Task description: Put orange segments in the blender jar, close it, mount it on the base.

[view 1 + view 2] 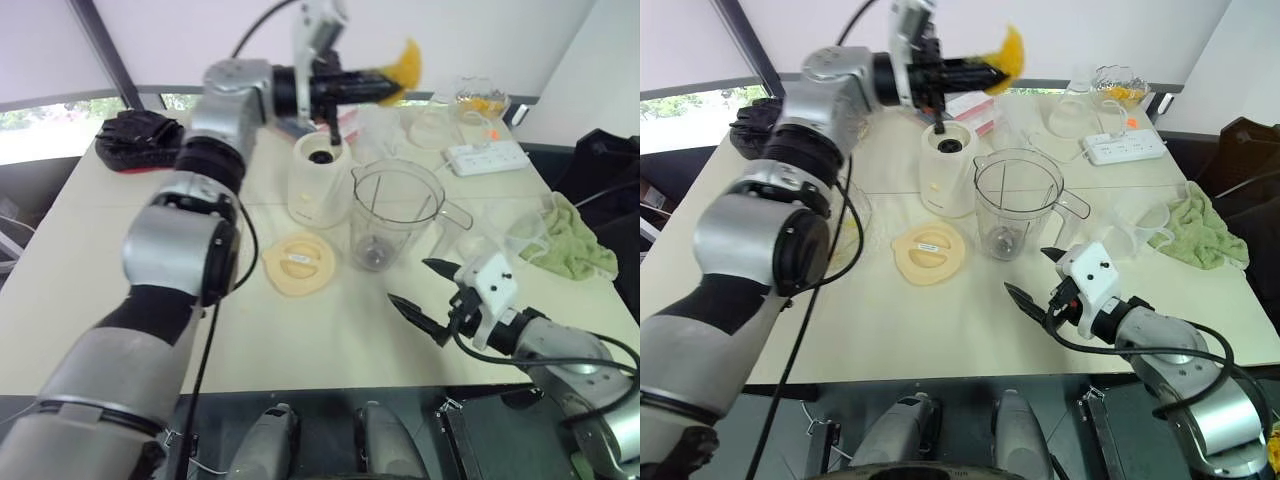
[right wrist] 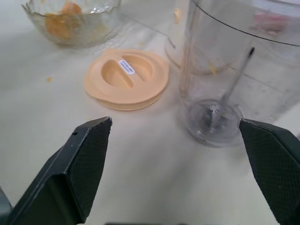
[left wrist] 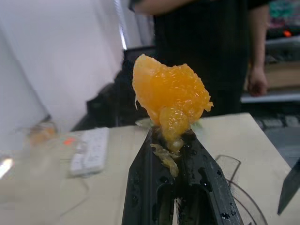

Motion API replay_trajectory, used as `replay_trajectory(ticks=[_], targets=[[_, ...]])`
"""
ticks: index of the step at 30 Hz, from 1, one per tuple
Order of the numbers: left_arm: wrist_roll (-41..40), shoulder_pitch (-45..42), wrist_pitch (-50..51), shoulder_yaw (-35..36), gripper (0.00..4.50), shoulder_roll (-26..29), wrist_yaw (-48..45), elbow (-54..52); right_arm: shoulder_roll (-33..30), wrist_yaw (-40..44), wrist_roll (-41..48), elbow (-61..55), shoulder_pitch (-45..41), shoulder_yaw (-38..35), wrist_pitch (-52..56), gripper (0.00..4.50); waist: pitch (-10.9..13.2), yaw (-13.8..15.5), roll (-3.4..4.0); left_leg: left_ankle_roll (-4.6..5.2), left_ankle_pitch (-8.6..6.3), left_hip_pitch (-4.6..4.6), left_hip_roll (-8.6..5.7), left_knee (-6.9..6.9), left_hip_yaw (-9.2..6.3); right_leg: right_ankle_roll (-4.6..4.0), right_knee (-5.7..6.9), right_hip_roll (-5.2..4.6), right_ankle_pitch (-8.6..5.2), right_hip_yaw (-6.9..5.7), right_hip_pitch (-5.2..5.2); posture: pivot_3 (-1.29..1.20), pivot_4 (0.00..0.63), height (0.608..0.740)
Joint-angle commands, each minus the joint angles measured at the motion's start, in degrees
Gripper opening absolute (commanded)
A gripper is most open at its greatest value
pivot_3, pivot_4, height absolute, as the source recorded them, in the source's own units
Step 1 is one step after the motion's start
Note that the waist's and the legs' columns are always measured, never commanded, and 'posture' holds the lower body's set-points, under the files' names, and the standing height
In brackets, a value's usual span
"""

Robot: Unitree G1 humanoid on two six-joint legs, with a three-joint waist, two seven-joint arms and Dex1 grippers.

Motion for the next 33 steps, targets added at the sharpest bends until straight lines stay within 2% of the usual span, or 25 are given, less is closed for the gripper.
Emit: replay_trajectory(ticks=[1, 5, 13, 16, 22, 33], targets=[[3.90, -1.13, -3.18, -2.24, 0.02, -1.43, 1.95, 1.25, 1.00, -2.34, -0.07, -4.59, 1.89, -2.57, 0.31, 4.50, 0.00, 0.08, 0.00, 0.00, 0.00, 0.00, 0.01, 0.00, 0.00, 0.00, 0.00, 0.01, 0.00, 0.00, 0.00, 0.00, 0.150, 0.740], [10.26, 1.05, -6.73, -6.74, 0.02, -2.72, 4.55, 2.68, 1.68, -4.24, 0.00, -7.16, 4.70, -3.46, 1.00, 4.50, 0.00, 0.32, 0.00, 0.00, 0.00, 0.00, -0.02, 0.00, 0.00, 0.00, 0.00, -0.01, 0.00, 0.01, 0.01, 0.00, 0.150, 0.740], [14.79, 3.42, -7.99, -8.44, 0.02, -3.65, 7.28, 3.71, 2.70, -6.47, 0.11, -9.85, 7.10, -3.47, 1.86, 4.50, 0.00, 0.31, 0.00, 0.01, 0.00, 0.00, -0.01, 0.00, 0.00, 0.00, 0.00, 0.00, 0.00, 0.02, 0.01, 0.00, 0.150, 0.740], [14.93, 3.93, -7.93, -7.78, 0.82, -3.87, 7.19, 3.65, 2.69, -6.69, 0.25, -10.05, 7.44, -3.50, 1.93, 4.50, 0.00, 0.35, 0.00, 0.01, 0.00, 0.00, -0.02, 0.01, 0.00, 0.01, 0.00, 0.00, 0.00, 0.01, 0.02, 0.00, 0.150, 0.740], [14.15, 4.03, -8.61, -6.36, 3.80, -3.55, 6.86, 3.25, 2.41, -6.53, 0.47, -9.89, 7.53, -3.40, 2.03, 4.50, 0.00, 0.32, 0.00, 0.01, 0.00, 0.00, -0.02, 0.01, 0.00, 0.01, 0.00, 0.00, 0.00, 0.01, 0.02, 0.00, 0.150, 0.740], [7.55, 1.62, -6.84, 1.68, 3.80, -1.61, 6.47, 1.64, 1.30, -4.58, 0.74, -9.15, 8.18, -5.81, 1.84, 4.50, 0.00, 0.30, 0.00, 0.02, -0.01, 0.01, -0.02, 0.01, 0.00, 0.01, 0.00, 0.00, 0.00, 0.01, 0.02, 0.00, 0.150, 0.740]])
